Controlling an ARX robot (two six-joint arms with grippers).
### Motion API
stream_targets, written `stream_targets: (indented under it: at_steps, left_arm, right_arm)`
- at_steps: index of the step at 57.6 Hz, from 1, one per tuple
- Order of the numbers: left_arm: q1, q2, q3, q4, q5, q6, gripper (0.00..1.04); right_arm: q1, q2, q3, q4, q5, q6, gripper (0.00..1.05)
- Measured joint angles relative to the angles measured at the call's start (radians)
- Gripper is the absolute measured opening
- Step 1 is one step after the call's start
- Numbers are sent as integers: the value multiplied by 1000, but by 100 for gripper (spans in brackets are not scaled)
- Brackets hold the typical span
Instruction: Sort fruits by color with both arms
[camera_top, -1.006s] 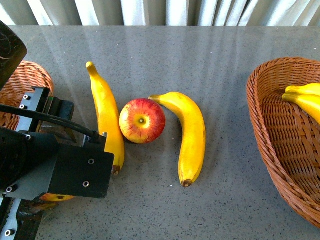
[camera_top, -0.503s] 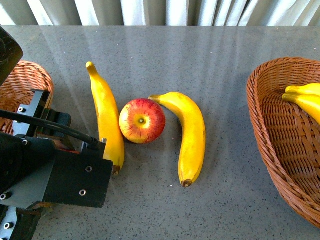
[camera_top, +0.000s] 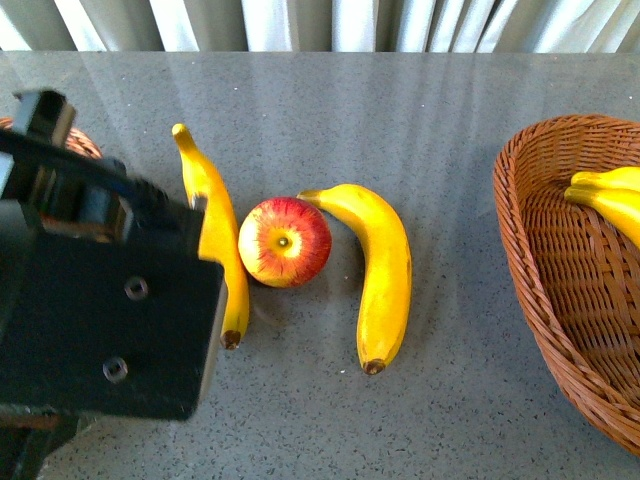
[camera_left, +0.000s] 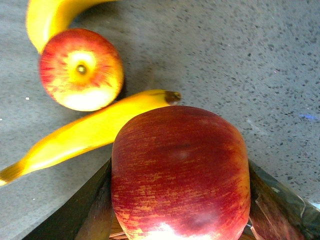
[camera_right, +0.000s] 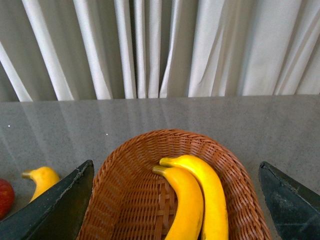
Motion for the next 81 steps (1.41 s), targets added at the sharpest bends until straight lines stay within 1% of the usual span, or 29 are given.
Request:
stream_targets:
  at_steps: [3,8,18,25,31,37,39,40,50,54,59,66,78,81]
  left_arm:
    - [28,-27,22,-17,16,1,62]
    - [121,-47,61,-32,32,13,62]
    - [296,-37,77,-42,37,63,62]
    - [394,-6,77,-34,33,87,62]
    - [456,15,66,-16,29,100,62]
    - [494,24,44,-13,20,119,62]
    - [501,26,39,-10,19,121,66]
    - [504,27,35,-9,19,124,70]
    - [510,29,33,-8,21,133,97]
    - [508,29,33,-3,21,131,95]
    - [493,24,33,1,27,114,96]
    - [436,0,35,-2,45,63,96]
    - [264,-26,72,8,59,-68,96]
    - [193,-23,90,26,58,-123,96]
  right_arm:
    - [0,0,0,0,0,0,96]
    - [0,0,0,0,0,0,96]
    - [0,0,0,0,0,0,96]
    - [0,0,0,0,0,0,96]
    - [0,0,0,0,0,0,96]
    - [0,0,0,0,0,0,96]
    - [0,0,0,0,0,0,96]
    - [0,0,0,0,0,0,96]
    - [0,0,0,0,0,0,96]
    - [0,0,0,0,0,0,96]
    - [0,0,0,0,0,0,96]
    - [0,0,0,0,0,0,96]
    - [0,0,0,0,0,0,96]
    - [0,0,0,0,0,0,96]
